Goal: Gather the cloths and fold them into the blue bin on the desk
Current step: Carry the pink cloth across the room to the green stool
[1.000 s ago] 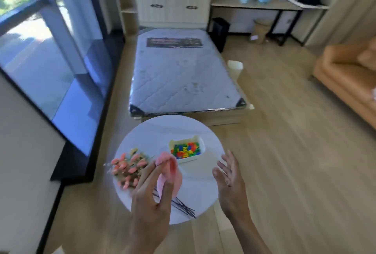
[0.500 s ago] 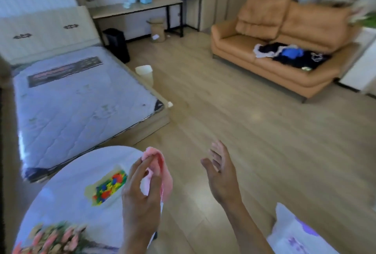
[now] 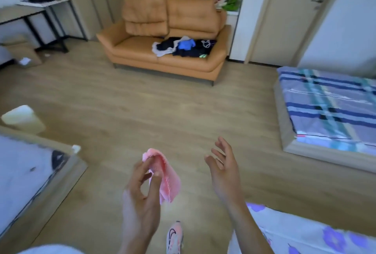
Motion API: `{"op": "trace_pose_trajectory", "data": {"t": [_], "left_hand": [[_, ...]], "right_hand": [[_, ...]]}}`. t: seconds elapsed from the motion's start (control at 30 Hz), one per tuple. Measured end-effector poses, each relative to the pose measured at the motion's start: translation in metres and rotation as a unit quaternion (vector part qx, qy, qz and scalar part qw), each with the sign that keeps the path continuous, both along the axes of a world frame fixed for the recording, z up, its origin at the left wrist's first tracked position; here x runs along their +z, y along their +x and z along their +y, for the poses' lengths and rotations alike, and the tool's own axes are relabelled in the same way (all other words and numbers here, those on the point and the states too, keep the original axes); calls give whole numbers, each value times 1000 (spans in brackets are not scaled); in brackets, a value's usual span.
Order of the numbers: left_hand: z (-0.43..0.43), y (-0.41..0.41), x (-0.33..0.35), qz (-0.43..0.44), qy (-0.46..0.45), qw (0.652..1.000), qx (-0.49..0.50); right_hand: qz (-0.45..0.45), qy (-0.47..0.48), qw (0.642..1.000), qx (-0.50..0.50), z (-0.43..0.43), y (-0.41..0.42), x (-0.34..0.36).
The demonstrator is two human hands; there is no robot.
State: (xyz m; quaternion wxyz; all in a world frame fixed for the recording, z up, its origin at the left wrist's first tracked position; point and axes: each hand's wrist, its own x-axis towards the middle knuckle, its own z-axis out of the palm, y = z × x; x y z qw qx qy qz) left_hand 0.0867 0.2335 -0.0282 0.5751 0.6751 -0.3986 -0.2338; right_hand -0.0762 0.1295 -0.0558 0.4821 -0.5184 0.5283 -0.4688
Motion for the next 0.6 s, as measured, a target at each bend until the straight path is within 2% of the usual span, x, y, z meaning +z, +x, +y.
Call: {"op": "trace_pose_trajectory", "data": {"t": [0.17,0.43,0.6], "left_hand": [[-125,4,6,53,-55,994,-75],[-296,-3,28,31,-64,975,-211],[-401,-27,15,37,-74,965,-248]], "right_hand": [[14,14,997,-80,-90,-7,11],[34,-5,985,-169,-218,-39,38],[19,-16,978,-209,-311,-70,32]]}}
